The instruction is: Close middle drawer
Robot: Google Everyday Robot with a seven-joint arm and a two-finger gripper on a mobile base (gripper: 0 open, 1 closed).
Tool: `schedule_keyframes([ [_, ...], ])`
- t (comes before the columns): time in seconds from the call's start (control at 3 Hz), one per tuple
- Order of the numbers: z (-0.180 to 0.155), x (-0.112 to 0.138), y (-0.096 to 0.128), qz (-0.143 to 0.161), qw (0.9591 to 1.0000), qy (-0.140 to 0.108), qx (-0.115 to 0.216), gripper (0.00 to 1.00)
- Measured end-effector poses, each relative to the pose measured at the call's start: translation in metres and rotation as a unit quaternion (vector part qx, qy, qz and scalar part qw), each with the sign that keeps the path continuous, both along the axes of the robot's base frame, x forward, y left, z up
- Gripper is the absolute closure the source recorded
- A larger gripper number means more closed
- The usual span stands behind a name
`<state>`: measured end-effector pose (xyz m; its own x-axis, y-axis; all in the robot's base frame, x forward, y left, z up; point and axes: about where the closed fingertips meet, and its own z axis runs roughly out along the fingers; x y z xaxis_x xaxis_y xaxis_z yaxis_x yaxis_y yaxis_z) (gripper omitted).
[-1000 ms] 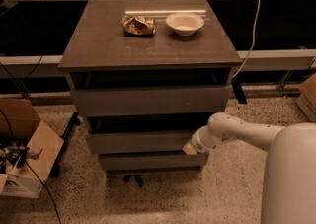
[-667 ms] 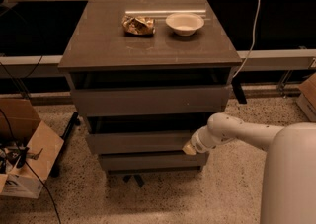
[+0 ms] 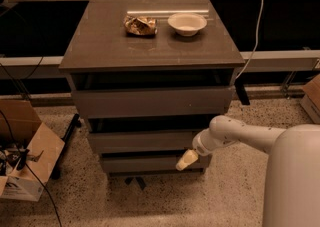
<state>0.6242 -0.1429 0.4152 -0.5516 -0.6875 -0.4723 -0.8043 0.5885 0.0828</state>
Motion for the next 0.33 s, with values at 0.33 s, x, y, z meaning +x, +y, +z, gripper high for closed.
schedule_keyframes([
  [0.33, 0.0, 0.0, 0.0, 0.0, 1.0, 0.0, 0.0, 0.0],
])
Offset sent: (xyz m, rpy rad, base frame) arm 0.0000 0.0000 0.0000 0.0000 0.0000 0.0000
